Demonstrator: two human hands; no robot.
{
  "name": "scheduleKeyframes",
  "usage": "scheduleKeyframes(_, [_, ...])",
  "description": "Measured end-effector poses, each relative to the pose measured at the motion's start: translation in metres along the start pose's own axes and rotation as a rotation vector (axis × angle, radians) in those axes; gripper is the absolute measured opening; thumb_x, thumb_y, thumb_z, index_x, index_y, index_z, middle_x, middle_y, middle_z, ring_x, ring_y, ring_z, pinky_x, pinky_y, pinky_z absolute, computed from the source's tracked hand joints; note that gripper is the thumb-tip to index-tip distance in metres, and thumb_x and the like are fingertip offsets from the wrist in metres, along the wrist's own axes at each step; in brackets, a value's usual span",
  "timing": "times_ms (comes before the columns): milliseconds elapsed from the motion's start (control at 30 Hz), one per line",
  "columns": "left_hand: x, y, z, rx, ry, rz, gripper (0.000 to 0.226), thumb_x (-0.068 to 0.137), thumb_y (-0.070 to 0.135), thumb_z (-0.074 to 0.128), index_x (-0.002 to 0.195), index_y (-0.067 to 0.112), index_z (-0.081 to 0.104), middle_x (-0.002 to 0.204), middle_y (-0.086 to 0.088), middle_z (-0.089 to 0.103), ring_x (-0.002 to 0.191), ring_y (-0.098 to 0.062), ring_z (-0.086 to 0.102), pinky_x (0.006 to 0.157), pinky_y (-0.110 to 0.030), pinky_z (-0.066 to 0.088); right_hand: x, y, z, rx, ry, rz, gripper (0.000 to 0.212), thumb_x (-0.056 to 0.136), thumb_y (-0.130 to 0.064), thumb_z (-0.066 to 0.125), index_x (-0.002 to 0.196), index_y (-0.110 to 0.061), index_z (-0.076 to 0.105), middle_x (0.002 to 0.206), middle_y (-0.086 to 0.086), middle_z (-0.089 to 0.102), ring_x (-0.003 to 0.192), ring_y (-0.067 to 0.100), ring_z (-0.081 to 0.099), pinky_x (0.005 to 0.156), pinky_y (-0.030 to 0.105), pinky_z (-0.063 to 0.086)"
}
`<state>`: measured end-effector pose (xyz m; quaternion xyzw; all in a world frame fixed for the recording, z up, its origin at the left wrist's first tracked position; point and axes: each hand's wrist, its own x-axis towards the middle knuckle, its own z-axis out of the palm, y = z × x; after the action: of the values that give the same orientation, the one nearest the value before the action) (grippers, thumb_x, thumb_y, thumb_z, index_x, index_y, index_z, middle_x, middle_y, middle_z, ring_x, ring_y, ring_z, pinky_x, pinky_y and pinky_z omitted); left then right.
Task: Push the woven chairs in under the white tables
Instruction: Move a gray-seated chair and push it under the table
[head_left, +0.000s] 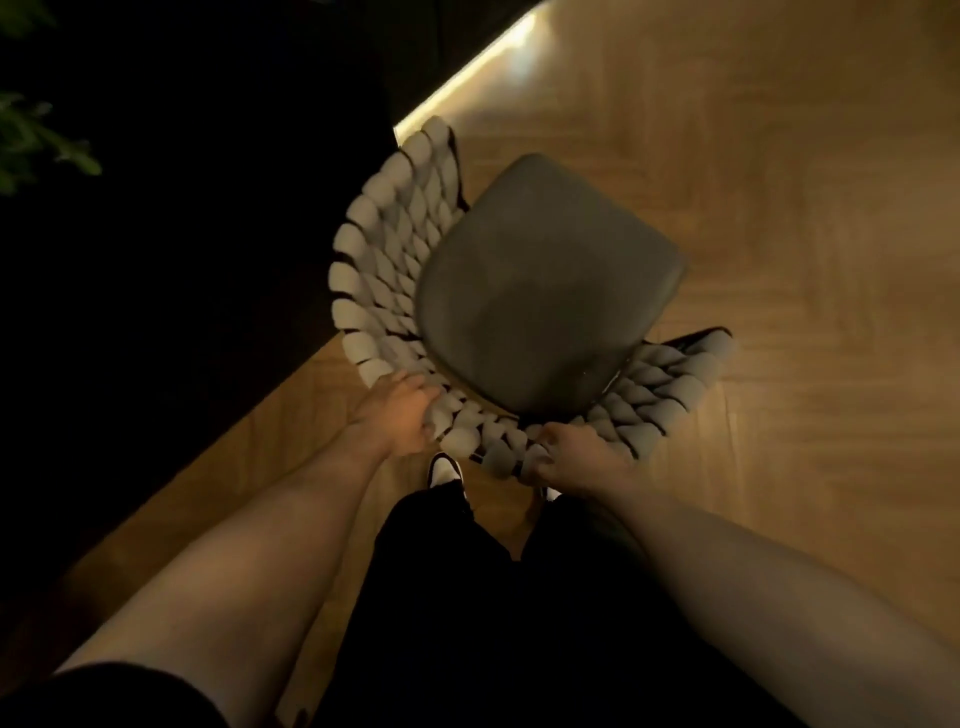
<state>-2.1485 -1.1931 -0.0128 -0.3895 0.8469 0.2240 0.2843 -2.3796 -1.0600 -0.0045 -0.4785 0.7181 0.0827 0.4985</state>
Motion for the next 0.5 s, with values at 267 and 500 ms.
scheduleKeyframes(267, [0.045,-0.023,-0.040,0.323,-0.348,0.238,0.080,0.073,0.066,0.051,0.145,0.034,0.042,0.153,-0.002,0.042,0.141,-0.028,0.036,0.116,-0.045,0.021,0.021,-0.014,0.042,-0.239,-0.006,0.028,0.057,0.084,-0.044,0.067,0.132,-0.026,0.043,0.130,0.003,0.060,0.120,0.029,0.056,0.102,0.046,0.037])
scheduleKeyframes(500, [0.068,-0.040,-0.027,0.610,-0.384,0.265,0.061,0.091,0.049,0.055,0.146,0.027,0.040,0.143,-0.008,0.052,0.131,-0.027,0.049,0.111,-0.038,0.033,0.044,-0.021,0.046,-0.242,-0.058,0.104,0.058,0.083,-0.031,0.068,0.135,-0.024,0.042,0.125,0.003,0.060,0.117,0.029,0.057,0.106,0.053,0.034])
